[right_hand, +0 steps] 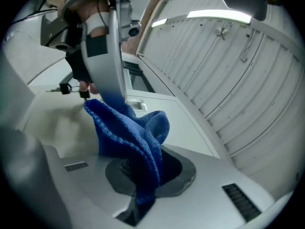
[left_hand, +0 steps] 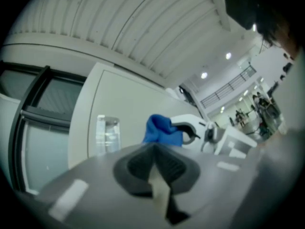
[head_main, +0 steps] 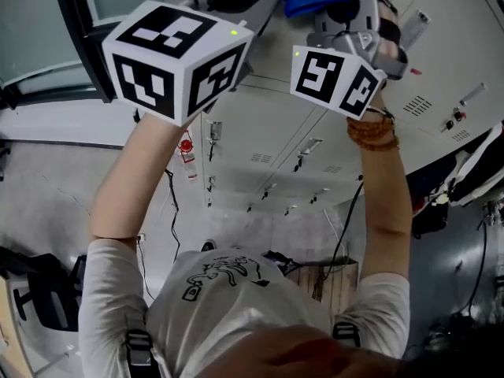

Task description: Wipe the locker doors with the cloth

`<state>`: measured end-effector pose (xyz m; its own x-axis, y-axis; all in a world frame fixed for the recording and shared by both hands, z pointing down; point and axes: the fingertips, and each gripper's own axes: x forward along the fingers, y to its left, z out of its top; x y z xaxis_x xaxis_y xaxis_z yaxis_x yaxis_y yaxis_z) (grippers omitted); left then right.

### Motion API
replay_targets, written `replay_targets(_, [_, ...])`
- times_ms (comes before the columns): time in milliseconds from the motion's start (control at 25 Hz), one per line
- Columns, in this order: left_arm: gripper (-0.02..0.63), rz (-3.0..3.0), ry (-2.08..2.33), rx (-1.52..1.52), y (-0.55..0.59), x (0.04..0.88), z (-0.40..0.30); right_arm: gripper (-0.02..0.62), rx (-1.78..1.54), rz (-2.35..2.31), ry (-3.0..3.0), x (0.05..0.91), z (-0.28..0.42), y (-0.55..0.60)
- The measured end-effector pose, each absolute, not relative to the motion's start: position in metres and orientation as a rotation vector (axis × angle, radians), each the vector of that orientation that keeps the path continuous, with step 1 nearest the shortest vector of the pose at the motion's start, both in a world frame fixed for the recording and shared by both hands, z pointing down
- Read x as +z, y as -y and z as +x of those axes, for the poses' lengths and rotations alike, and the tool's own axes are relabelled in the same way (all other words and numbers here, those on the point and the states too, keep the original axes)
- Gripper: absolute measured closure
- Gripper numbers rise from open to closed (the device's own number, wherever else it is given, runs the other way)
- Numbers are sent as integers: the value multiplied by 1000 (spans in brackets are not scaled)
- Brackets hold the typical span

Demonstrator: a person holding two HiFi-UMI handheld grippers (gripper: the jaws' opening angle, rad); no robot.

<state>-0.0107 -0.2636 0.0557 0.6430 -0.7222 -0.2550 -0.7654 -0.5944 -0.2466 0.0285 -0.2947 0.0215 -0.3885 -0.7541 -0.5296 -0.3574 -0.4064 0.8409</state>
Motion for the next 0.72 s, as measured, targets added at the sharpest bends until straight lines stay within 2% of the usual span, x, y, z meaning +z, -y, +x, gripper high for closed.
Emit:
replay_targets(160, [604,-2550,-1226,193,257,88,-25,566,-1824,1493,1584,66,16,295])
replay_targets(440, [604,-2564,-1260,209,258,97,-36,566,-1735,1499,1685,68,16,296])
replay_targets(560, [604,-2566,-1260,222,250,101,-37,566,-1561,1468,1980,78,17,289])
replay_targets(720, [604,-2597,-1267,250,236,133,-38,566,-1161,1450,2483,119,32,253])
